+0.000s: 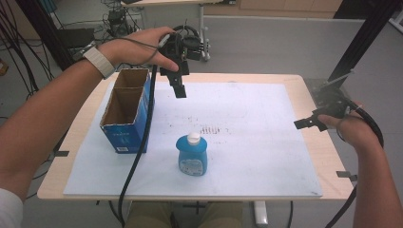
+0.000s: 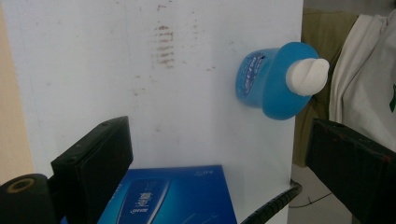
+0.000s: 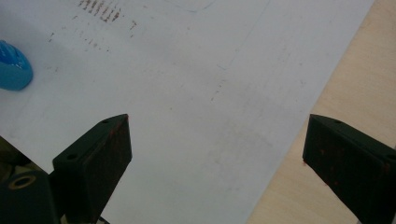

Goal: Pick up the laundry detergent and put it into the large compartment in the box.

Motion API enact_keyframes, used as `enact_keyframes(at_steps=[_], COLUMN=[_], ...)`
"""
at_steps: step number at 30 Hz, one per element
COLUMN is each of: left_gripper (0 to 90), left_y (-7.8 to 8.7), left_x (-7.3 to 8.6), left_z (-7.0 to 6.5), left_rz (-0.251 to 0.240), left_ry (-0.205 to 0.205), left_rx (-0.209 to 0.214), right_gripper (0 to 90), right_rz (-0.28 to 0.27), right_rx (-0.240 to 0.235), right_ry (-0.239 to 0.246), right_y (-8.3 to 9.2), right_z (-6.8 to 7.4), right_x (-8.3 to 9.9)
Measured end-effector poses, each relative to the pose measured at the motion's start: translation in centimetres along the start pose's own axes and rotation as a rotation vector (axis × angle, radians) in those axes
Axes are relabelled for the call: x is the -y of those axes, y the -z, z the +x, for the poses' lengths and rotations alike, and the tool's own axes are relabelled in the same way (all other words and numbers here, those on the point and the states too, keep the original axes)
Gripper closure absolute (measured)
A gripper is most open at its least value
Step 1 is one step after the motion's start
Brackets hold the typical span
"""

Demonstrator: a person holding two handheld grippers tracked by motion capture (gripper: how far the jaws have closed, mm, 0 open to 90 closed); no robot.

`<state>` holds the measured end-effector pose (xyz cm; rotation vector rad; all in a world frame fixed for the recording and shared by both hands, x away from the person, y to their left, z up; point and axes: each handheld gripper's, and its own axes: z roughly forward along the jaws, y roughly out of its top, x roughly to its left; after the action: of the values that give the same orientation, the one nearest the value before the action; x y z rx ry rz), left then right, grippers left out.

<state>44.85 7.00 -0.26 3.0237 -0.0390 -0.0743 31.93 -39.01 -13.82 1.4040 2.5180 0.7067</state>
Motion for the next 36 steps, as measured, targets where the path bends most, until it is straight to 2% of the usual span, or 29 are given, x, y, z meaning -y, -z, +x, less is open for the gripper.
enact_keyframes(at_steps=[11, 19, 24, 27, 36], left_gripper=[7.9, 6.5, 6.5, 6.4, 5.2], left_y=[0.3, 0.5, 0.1, -0.4, -1.2], left_x=[-0.1, 0.0, 0.0, -0.2, -0.5], left_z=[-0.5, -1.4, -1.8, -2.2, -3.4], left_rz=[0.001, -0.014, -0.014, 0.0, 0.011], left_ry=[-0.022, -0.081, -0.117, -0.153, -0.183], left_rx=[0.003, 0.015, 0.022, 0.03, 0.031], right_gripper=[7.9, 7.9, 7.9, 7.9, 8.0], right_rz=[0.0, 0.003, -0.001, 0.002, 0.001], right_rx=[0.002, 0.003, 0.003, 0.001, 0.002], right_ry=[-0.003, -0.01, -0.009, -0.009, -0.006], right_y=[0.2, 0.2, 0.3, 0.2, 0.2], right_z=[0.1, 0.1, 0.1, 0.2, 0.5], right_x=[0.1, 0.3, 0.4, 0.4, 0.2])
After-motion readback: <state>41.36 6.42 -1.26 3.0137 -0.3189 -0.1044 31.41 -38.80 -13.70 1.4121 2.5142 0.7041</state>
